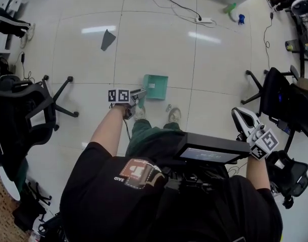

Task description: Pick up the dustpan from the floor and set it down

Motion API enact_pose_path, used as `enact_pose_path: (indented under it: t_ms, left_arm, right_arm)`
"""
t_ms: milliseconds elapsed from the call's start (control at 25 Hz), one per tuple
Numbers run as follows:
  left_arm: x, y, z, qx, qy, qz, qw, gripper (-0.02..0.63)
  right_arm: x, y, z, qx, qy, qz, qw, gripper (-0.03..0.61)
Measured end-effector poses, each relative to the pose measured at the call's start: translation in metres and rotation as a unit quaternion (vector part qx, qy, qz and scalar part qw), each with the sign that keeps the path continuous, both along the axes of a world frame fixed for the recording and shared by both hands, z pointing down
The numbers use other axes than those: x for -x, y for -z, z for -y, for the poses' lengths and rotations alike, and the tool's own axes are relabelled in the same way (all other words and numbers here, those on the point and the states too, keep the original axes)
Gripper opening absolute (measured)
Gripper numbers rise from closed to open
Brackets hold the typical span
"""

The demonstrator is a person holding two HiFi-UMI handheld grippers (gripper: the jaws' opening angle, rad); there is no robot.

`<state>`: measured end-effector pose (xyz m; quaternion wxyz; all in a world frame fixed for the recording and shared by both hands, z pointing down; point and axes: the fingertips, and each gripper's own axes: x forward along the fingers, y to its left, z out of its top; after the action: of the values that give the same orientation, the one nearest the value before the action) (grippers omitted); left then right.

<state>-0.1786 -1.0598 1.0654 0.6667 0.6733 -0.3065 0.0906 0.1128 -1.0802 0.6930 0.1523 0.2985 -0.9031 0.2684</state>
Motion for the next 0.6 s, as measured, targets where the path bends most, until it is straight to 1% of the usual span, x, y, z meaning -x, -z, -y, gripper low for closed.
enact_pose_path:
  t_ms: [40, 80, 160, 280, 440, 480, 600]
  left_arm:
    - [-0.002, 0.0, 0.004, -0.002, 0.014, -0.009, 0.9999, 0.231]
    - [-0.004, 0.001, 0.006, -0.003, 0.022, -0.017, 0.9996, 0.222]
    - [-0.008, 0.006, 0.006, 0.001, 0.023, -0.027, 0.9994, 0.204]
    - [-0.011, 0.006, -0.002, 0.011, 0.018, -0.032, 0.9993, 0.199]
    - [-0.007, -0.003, 0.0, 0.02, 0.053, -0.054, 0.9969, 0.202]
    - [-0.005, -0.006, 0.003, 0.021, 0.053, -0.057, 0.9967, 0.213]
    - [-0.006, -0.013, 0.004, 0.029, 0.025, -0.059, 0.9975, 0.241]
  right_arm:
    - [-0.001, -0.001, 0.0, 0.002, 0.001, -0.001, 1.0, 0.009]
    - [-0.002, -0.001, 0.0, 0.003, 0.0, -0.002, 1.0, 0.009]
    - [-0.001, 0.001, 0.0, 0.003, -0.002, -0.002, 1.0, 0.009]
    - [-0.001, 0.001, -0.001, 0.001, -0.007, -0.007, 1.0, 0.009]
    - [-0.006, -0.004, -0.013, 0.002, -0.005, -0.012, 1.0, 0.009]
    - [-0.007, -0.008, -0.015, 0.004, -0.005, -0.015, 1.0, 0.009]
    - [-0.01, -0.014, -0.02, 0.01, -0.007, -0.021, 1.0, 0.009]
